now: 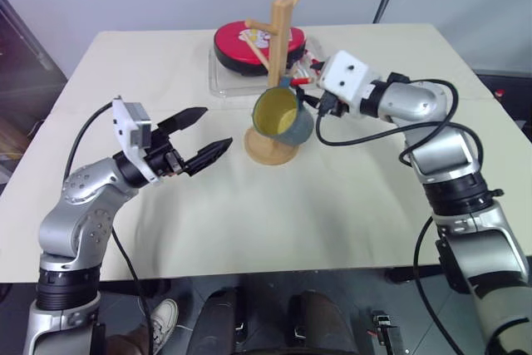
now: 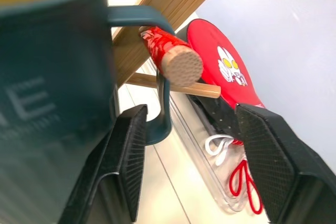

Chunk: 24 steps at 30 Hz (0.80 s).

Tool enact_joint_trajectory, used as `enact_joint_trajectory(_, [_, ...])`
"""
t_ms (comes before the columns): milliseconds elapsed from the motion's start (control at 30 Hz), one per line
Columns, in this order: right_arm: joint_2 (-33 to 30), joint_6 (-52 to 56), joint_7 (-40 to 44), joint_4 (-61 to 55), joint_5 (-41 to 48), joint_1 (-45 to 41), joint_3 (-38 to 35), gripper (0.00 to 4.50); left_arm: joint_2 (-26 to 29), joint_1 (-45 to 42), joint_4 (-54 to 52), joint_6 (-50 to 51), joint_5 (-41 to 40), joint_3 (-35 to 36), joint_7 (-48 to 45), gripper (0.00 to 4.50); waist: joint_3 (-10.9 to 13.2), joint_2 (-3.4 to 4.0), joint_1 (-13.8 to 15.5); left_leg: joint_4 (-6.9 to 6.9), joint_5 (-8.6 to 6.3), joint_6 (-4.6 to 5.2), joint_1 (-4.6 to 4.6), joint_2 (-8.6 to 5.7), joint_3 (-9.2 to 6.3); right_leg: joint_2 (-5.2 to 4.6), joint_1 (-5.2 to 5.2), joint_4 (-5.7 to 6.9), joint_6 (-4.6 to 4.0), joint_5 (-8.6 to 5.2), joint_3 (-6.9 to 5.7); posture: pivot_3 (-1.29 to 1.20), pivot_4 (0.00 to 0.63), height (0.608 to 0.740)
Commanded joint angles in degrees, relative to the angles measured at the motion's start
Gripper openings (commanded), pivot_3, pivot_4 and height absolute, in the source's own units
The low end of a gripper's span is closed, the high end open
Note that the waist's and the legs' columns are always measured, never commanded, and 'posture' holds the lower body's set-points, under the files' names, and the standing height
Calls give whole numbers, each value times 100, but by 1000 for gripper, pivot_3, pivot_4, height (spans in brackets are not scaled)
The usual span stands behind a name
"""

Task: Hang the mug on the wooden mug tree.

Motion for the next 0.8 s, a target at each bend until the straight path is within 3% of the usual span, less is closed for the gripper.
enact_joint_trajectory(33, [-401, 36, 23, -594, 191, 239, -699, 2845, 19, -40, -162, -36, -59, 117, 97, 4500, 1, -2, 19, 0, 0, 0, -1, -1, -1, -1, 2, -2, 0, 0, -1, 0, 150, 740])
enact_joint_trajectory(167, [-425, 461, -196, -954, 926, 1250, -1874, 2845, -283, -60, 207, -249, 212, 384, 809, 4500, -1, -8, 30, 1, -3, 4, 1, -5, -4, -7, 12, -8, 1, 1, -3, 0, 150, 740])
enact_joint_trajectory(300, [276, 325, -655, -845, 1607, 2608, -2851, 2845, -510, 273, 776, -564, 772, 511, 1407, 4500, -3, -13, 1, -4, -5, 9, 6, -4, -3, -5, 15, -9, 7, 4, -3, 0, 150, 740])
enact_joint_trajectory(433, [836, -190, -832, -700, 1833, 3469, -3020, 2845, -811, 612, 1147, -902, 1345, 497, 2070, 4500, 0, -8, -35, -5, -5, 9, 6, -3, 4, -3, 4, -2, 7, 4, 1, 0, 150, 740])
enact_joint_trajectory(600, [1071, -466, -751, -423, 2111, 3580, -2946, 2845, -939, 998, 1367, -1290, 1817, 480, 2369, 4500, -1, -8, -17, -4, -6, 9, 6, -1, 3, -3, 3, -1, 10, 5, 1, 0, 150, 740])
enact_joint_trajectory(800, [1095, -655, -491, 68, 2407, 3380, -2862, 2845, -1003, 1300, 1204, -1458, 1820, 510, 2424, 4500, 0, -9, 0, -4, -10, 13, 4, -2, 3, -7, 2, -5, 10, 6, 2, 0, 150, 740])
